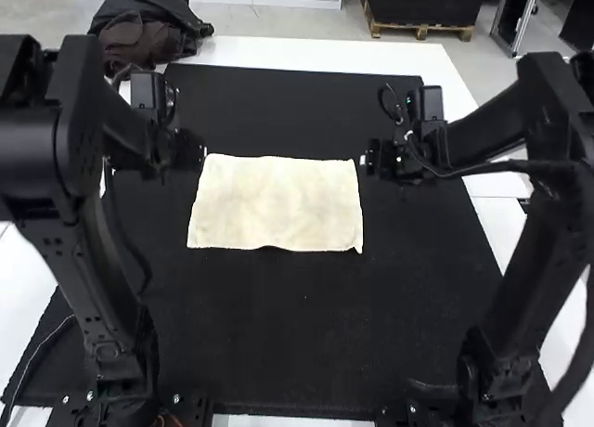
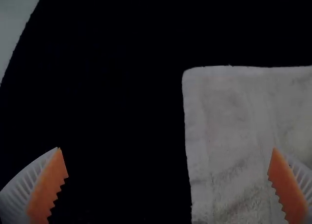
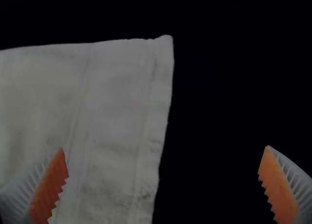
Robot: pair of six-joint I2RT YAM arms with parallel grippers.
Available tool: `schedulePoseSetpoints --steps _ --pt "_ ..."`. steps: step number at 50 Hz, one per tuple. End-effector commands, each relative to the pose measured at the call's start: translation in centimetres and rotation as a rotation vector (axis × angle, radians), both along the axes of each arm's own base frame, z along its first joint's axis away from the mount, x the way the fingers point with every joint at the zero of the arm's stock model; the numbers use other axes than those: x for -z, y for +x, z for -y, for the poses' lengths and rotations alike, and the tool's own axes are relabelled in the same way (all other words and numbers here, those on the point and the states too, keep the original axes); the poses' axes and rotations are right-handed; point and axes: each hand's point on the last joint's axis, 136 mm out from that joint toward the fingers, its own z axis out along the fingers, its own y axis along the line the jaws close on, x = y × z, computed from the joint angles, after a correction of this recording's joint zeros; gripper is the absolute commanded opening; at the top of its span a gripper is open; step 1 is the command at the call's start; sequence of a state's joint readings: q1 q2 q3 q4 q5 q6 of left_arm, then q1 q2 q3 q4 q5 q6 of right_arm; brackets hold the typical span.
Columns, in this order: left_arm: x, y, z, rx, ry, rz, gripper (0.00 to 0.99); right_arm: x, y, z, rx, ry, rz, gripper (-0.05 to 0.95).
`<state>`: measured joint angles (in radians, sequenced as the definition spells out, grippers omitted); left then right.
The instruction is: Fold the towel.
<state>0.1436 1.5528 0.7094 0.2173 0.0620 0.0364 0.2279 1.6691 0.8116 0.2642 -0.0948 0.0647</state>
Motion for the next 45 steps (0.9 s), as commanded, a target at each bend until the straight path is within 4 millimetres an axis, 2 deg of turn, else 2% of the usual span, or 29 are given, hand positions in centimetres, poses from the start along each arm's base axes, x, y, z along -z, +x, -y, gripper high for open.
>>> schedulePoseSetpoints --steps 1,7,12,29,39,45 --pt "1.0 1.0 0.8 0.037 -0.039 -0.02 0.967 0.6 1.0 -1.8 -0.04 0.004 -0.002 0.91" --pt "2.8 1.7 0.6 0.037 -0.042 -0.062 0.966 1.3 2.1 -2.4 -0.045 0.003 -0.002 0.91" --pt "3.3 2.4 0.7 0.045 -0.045 -0.065 0.967 1.5 2.9 -2.6 -0.045 0.004 0.002 0.91" --pt "4.8 5.0 0.6 0.056 -0.039 -0.074 0.967 3.3 5.1 -3.2 -0.049 0.0 -0.004 0.91" --pt "4.8 6.8 0.5 0.057 -0.033 -0.049 0.966 4.8 5.9 -3.6 -0.054 -0.004 -0.022 0.91" --pt "5.4 7.3 1.0 0.067 -0.034 -0.06 0.966 5.5 6.4 -3.9 -0.057 -0.006 -0.031 0.91"
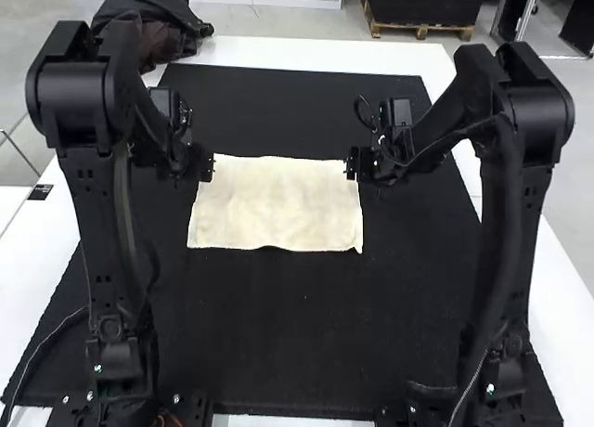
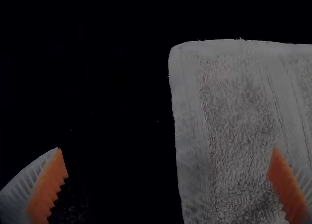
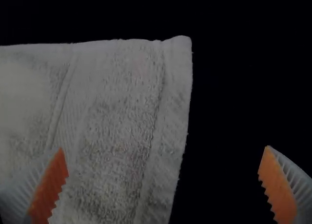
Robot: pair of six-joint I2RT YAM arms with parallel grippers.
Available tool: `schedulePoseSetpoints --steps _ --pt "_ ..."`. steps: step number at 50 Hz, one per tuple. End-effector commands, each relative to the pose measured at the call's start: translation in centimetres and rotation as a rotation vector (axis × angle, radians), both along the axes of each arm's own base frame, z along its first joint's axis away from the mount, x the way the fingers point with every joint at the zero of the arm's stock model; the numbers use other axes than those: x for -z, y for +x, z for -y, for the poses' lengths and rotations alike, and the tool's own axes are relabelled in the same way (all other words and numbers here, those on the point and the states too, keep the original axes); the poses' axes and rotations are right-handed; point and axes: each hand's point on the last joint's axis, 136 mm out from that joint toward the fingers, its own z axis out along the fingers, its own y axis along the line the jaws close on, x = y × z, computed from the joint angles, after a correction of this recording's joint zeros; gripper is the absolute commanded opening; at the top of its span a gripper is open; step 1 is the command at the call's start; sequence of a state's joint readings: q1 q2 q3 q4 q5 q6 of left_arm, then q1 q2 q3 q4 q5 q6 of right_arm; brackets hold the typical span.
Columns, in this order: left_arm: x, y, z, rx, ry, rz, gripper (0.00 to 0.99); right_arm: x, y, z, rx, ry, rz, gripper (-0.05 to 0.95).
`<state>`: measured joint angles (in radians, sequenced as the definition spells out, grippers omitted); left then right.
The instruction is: Fold the towel.
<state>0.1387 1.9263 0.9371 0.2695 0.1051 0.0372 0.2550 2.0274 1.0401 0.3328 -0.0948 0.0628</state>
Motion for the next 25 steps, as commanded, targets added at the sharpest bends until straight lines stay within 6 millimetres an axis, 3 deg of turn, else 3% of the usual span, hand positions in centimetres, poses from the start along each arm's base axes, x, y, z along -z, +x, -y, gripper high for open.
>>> schedulePoseSetpoints --steps 1,10,25 --pt "-0.6 1.4 1.1 0.033 0.003 0.025 0.966 -0.6 1.0 -1.4 -0.03 0.011 0.026 0.91" --pt "0.0 1.8 2.2 0.057 0.003 0.018 0.966 -0.1 1.6 -1.9 -0.038 0.011 0.024 0.91" --pt "0.9 2.1 2.2 0.057 0.002 0.012 0.966 0.9 2.5 -2.8 -0.048 0.01 0.02 0.91"
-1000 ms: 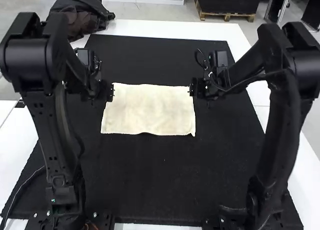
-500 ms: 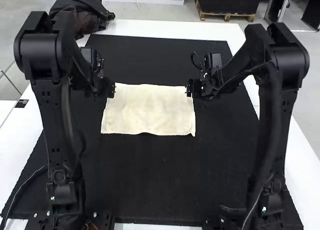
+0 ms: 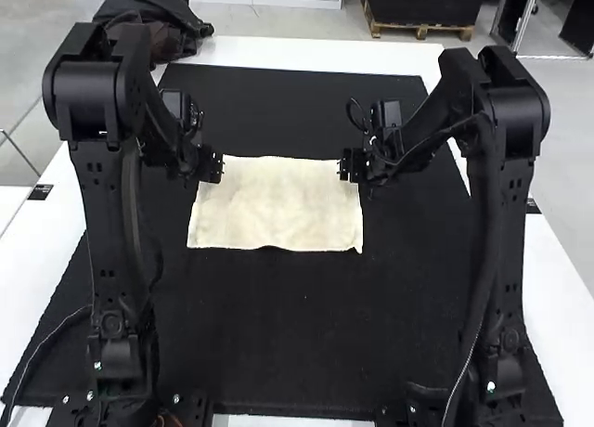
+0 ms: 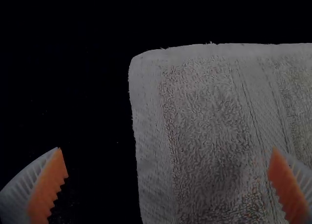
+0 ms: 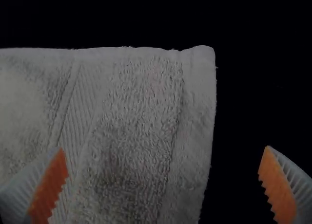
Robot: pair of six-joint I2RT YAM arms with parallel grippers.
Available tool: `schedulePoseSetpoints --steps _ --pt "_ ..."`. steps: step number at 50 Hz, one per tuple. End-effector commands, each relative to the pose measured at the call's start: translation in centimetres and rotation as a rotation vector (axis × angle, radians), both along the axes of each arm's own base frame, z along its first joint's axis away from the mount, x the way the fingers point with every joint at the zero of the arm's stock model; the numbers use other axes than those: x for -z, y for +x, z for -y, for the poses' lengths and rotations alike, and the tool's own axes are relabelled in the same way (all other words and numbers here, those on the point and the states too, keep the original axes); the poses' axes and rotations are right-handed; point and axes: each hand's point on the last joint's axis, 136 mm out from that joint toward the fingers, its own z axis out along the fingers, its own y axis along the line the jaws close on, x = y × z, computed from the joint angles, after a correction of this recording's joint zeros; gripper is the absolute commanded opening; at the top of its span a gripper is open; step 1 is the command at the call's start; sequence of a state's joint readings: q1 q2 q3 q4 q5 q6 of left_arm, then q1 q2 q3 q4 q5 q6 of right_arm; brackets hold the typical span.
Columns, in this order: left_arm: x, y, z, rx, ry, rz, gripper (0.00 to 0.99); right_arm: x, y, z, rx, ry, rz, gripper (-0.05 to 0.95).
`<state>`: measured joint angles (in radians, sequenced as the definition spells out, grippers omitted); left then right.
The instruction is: Fold the towel.
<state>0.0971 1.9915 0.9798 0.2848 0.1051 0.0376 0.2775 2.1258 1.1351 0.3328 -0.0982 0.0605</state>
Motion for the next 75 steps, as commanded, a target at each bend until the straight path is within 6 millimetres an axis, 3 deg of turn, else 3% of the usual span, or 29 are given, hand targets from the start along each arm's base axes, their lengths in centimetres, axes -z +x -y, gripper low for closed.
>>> schedulePoseSetpoints --steps 1,20,41,43,44,45,46,47,48,49,53,64,75 --pt "-0.3 0.9 0.3 0.015 0.003 0.02 0.966 -0.3 0.8 -1.1 -0.022 0.009 0.02 0.91" --pt "1.3 0.8 -0.5 -0.01 0.013 -0.004 0.961 1.9 0.8 -1.1 -0.028 -0.01 -0.013 0.91" --pt "1.8 0.8 -0.5 -0.032 -0.002 -0.007 0.928 2.7 0.5 -1.4 -0.065 -0.033 -0.03 0.91" --pt "2.1 0.8 -0.6 -0.034 0.0 -0.01 0.864 2.9 0.4 -1.5 -0.075 -0.038 -0.033 0.85" --pt "2.3 0.7 -0.6 -0.032 -0.001 -0.014 0.8 3.1 0.2 -1.6 -0.088 -0.042 -0.039 0.75" --pt "2.6 0.6 -0.6 -0.031 0.0 -0.02 0.661 3.3 0.1 -1.7 -0.104 -0.043 -0.043 0.61" --pt "2.9 0.6 -0.6 -0.03 0.001 -0.02 0.37 3.4 -0.3 -2.1 -0.134 -0.033 -0.048 0.27" --pt "3.0 0.7 -0.5 -0.029 0.003 -0.014 0.166 3.4 -0.4 -2.2 -0.142 -0.025 -0.047 -0.02" --pt "3.3 0.7 -0.6 -0.034 0.007 -0.015 0.051 3.5 -0.5 -2.1 -0.141 -0.025 -0.049 -0.03" --pt "3.6 0.6 -0.7 -0.039 0.011 -0.018 0.01 3.6 -0.6 -2.1 -0.143 -0.021 -0.051 -0.02" --pt "4.5 0.6 -0.9 -0.044 0.011 -0.032 0.023 3.7 -0.7 -1.9 -0.142 -0.013 -0.055 -0.02" --pt "3.9 1.2 -1.5 -0.056 0.012 0.011 0.023 3.8 -0.8 -0.6 -0.12 -0.012 -0.059 -0.02" --pt "1.4 2.0 -1.7 -0.064 0.007 0.075 0.023 0.1 0.3 -0.5 -0.108 0.005 0.026 -0.03"
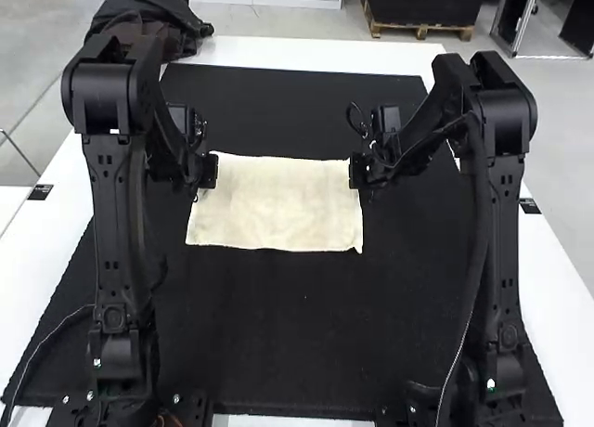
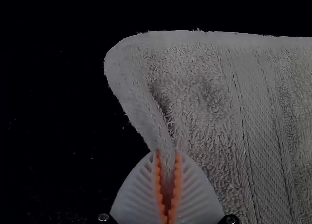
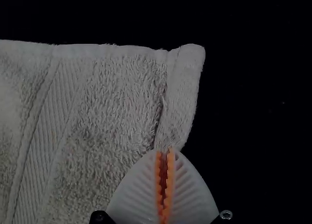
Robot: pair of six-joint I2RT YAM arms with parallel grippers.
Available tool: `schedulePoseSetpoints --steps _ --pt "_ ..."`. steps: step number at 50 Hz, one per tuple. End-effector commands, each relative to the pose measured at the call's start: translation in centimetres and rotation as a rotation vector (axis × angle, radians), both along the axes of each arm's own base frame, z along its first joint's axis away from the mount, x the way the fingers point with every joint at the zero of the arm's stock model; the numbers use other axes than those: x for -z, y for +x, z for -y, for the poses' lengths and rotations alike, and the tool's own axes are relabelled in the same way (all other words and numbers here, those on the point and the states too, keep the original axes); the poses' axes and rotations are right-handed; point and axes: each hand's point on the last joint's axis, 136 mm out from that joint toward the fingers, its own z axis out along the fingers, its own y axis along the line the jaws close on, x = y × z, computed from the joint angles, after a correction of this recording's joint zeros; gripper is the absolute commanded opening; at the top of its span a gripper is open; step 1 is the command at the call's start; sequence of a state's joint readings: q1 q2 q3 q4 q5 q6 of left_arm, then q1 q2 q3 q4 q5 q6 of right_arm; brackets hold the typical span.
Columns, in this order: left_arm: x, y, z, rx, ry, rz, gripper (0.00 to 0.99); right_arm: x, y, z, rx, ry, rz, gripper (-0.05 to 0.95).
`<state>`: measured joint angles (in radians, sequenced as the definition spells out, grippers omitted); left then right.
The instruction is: Fold the towel.
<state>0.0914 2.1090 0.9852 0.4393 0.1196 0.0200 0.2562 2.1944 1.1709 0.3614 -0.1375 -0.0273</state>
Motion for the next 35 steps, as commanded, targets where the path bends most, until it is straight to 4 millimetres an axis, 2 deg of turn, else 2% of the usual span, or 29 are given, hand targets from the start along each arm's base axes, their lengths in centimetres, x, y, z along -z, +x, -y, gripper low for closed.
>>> schedulePoseSetpoints --steps 1,12,25,35 --pt "-1.4 0.8 -2.2 -0.074 0.022 0.038 0.023 -1.8 -0.6 -0.6 -0.04 0.041 0.013 -0.03" --pt "-4.6 1.1 -2.4 -0.08 0.019 0.098 0.023 -3.1 -0.8 1.0 -0.01 0.049 0.027 -0.03" --pt "-5.1 0.4 -2.4 -0.074 0.011 0.1 0.023 -3.9 -1.5 2.3 0.009 0.062 0.036 -0.03" --pt "-4.9 -0.4 -2.2 -0.067 0.006 0.092 0.023 -5.7 -1.7 2.2 0.003 0.088 0.058 -0.03"
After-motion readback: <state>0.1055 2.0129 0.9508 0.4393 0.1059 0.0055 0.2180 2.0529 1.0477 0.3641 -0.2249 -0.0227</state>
